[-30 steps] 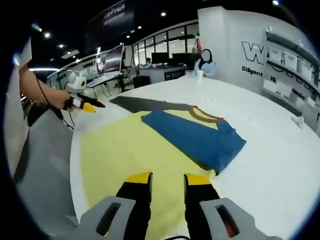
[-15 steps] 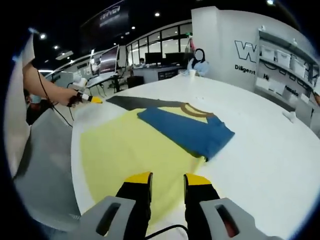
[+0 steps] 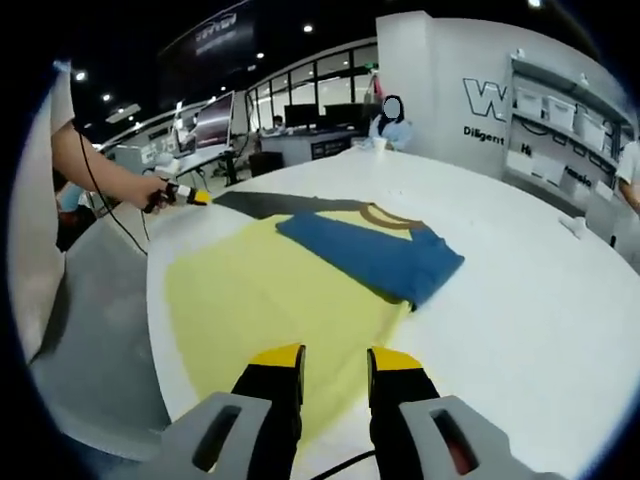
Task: Fold the garment on the visible template until the final outline fits inside the template.
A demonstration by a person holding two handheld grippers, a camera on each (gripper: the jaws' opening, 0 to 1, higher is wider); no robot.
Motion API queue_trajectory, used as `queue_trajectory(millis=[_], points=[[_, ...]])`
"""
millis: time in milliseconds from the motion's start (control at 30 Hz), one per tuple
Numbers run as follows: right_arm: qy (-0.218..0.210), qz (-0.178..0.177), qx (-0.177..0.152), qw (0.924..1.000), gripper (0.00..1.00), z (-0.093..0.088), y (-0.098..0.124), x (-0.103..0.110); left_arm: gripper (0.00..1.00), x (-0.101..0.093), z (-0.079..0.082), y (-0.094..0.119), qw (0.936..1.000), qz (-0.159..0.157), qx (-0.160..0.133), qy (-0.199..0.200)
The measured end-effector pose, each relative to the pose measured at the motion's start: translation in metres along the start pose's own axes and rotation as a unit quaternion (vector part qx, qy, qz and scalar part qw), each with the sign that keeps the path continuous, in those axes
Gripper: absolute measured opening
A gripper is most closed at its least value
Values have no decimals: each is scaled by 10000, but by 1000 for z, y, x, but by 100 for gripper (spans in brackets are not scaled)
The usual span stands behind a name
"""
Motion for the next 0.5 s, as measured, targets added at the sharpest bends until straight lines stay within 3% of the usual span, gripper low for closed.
queue_trajectory(millis=[500], points=[[-21, -38, 23, 10000, 18, 1, 3, 3, 36, 7, 18, -10, 9965, 406, -301, 669]])
Point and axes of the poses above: the point that each gripper's makers call its tool centre point, and the gripper's own axes: y roughly backward along the fingers, x roughly to its left, z roughly out of its top, the point moved 1 cm from there along y, roughly backward along the fingers, and after that the axes turned 3 degrees about -z, right-handed, at the moved point
